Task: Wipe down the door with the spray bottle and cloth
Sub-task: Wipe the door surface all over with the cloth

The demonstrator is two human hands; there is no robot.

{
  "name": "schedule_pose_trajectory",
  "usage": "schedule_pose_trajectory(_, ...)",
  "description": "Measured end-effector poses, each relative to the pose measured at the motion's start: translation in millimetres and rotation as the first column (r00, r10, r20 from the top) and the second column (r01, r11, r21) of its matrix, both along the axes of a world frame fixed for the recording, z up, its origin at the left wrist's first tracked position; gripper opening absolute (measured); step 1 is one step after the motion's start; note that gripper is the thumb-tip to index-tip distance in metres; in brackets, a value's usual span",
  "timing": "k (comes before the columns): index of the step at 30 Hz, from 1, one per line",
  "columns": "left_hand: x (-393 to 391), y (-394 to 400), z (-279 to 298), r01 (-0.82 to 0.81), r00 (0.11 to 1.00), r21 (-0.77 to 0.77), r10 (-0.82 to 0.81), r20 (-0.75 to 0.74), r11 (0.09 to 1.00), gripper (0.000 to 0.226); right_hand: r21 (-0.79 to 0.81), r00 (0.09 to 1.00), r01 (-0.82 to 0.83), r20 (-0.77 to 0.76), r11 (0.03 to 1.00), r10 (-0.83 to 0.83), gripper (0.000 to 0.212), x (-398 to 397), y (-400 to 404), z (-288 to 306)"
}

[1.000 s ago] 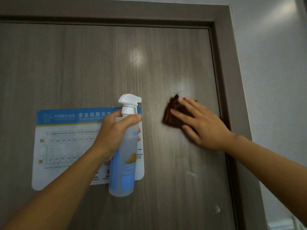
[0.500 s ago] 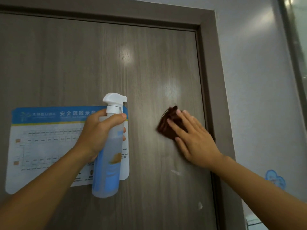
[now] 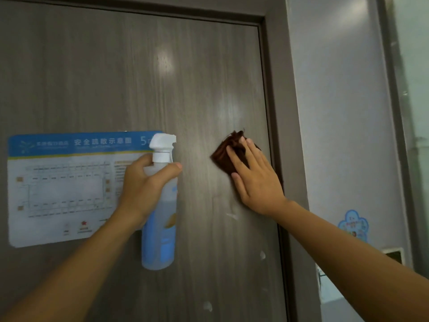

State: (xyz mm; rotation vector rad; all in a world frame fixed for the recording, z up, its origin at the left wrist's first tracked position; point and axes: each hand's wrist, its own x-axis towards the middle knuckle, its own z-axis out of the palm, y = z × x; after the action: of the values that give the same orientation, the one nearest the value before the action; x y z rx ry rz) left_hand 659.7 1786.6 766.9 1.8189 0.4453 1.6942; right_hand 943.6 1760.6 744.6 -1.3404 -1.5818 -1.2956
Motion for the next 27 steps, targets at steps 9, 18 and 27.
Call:
schedule_pose_trajectory(9, 53.0, -43.6, -147.5, 0.095, 0.995, -0.221, -0.085, 0.058, 0.971, 0.043, 0.004, 0.993, -0.077, -0.089, 0.997, 0.077, 0.057, 9.1, -4.9, -46.7)
schedule_pose_trajectory(18, 88.0, -59.1, -170.1, 0.148, 0.989, -0.252, -0.139, 0.054, 0.956, 0.033, 0.030, 0.993, -0.065, -0.096, 0.997, 0.067, 0.058, 8.6, -3.5, -56.2)
schedule_pose_trajectory(27, 96.4, -54.9, -170.1, 0.090, 0.996, -0.199, -0.082, 0.044, 0.976, 0.041, 0.014, 0.996, -0.042, -0.084, 0.999, 0.043, 0.059, 10.5, -0.1, -57.6)
